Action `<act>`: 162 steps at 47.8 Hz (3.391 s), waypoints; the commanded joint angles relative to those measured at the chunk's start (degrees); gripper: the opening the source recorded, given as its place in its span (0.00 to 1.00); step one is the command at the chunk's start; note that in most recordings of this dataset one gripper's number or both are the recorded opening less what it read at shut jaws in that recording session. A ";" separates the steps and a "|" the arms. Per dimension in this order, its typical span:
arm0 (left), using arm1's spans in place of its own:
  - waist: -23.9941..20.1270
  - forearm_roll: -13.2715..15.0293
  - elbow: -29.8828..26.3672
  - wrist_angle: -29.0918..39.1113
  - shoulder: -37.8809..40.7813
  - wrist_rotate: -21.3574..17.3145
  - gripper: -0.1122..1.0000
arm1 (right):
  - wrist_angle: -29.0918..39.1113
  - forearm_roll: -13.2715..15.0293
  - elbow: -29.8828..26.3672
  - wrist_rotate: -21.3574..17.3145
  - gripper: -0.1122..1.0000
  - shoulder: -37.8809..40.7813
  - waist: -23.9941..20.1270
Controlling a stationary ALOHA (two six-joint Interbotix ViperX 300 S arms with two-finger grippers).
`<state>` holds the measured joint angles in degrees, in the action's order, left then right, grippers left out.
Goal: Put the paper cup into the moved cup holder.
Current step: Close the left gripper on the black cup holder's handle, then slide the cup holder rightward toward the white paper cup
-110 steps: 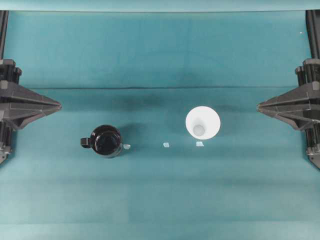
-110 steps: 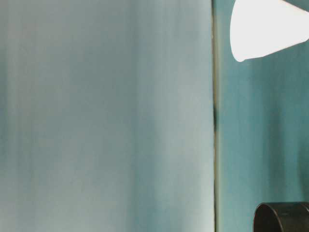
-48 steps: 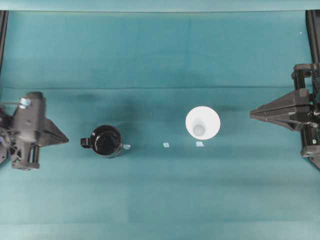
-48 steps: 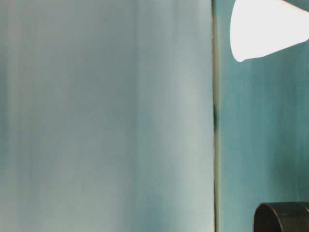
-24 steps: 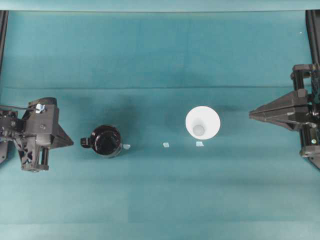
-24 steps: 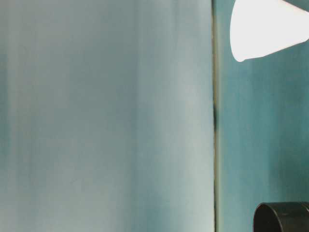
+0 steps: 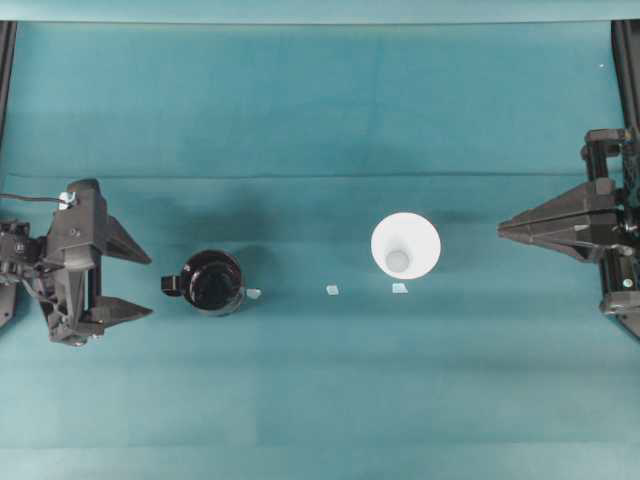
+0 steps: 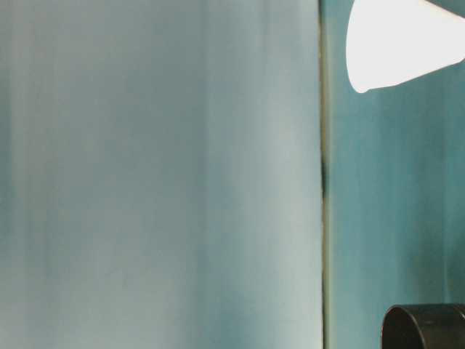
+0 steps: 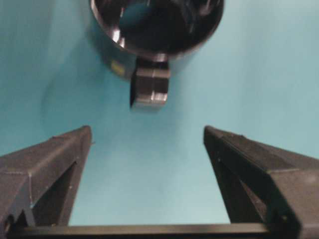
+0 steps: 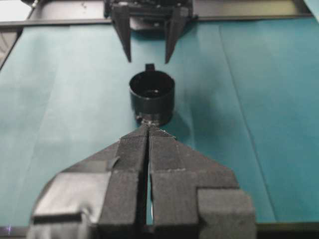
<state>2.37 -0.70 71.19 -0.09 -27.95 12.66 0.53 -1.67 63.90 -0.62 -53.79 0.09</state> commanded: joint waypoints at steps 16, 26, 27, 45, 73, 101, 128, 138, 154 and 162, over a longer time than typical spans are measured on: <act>0.09 -0.18 0.26 -6.06 3.08 -1.49 0.90 | -0.26 -0.18 -1.32 -0.44 0.12 0.44 -0.09; 0.00 -0.18 -0.53 -11.34 8.44 -1.05 0.90 | -0.09 -0.18 -1.32 -0.44 0.12 0.53 -0.09; 0.09 -0.09 -0.70 -11.51 8.96 -0.97 0.90 | 0.00 -0.18 -1.32 -0.44 0.12 0.53 0.00; -0.09 -0.18 -3.16 -12.22 13.18 -1.58 0.90 | 0.18 -0.18 -1.32 -0.44 0.12 0.62 -0.09; -1.85 -0.18 -3.69 -12.30 12.92 -1.23 0.87 | 1.14 -0.18 -1.32 -0.44 0.12 0.62 0.18; -1.23 -0.26 -4.57 -11.87 12.22 -6.15 0.27 | 1.23 -0.18 -1.32 -0.44 0.12 0.62 0.18; -2.37 -0.26 -9.67 -17.84 12.92 -8.09 0.26 | 1.23 -0.18 -1.32 -0.44 0.12 0.62 0.18; -2.72 -0.26 -14.85 -17.93 17.23 -10.28 0.26 | 1.23 -0.18 -1.32 -0.44 0.12 0.62 0.18; -2.90 -0.26 -25.84 -14.15 27.95 -14.77 0.27 | 1.23 -0.18 -1.23 -0.44 0.12 0.79 0.18; -2.90 -0.26 -28.74 -12.13 31.03 -14.77 0.27 | 1.23 -0.18 -1.23 -0.44 0.12 0.79 0.18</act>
<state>-0.53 -0.88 44.30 -12.39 2.37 -2.02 2.02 -1.76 63.81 -0.53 -53.35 0.18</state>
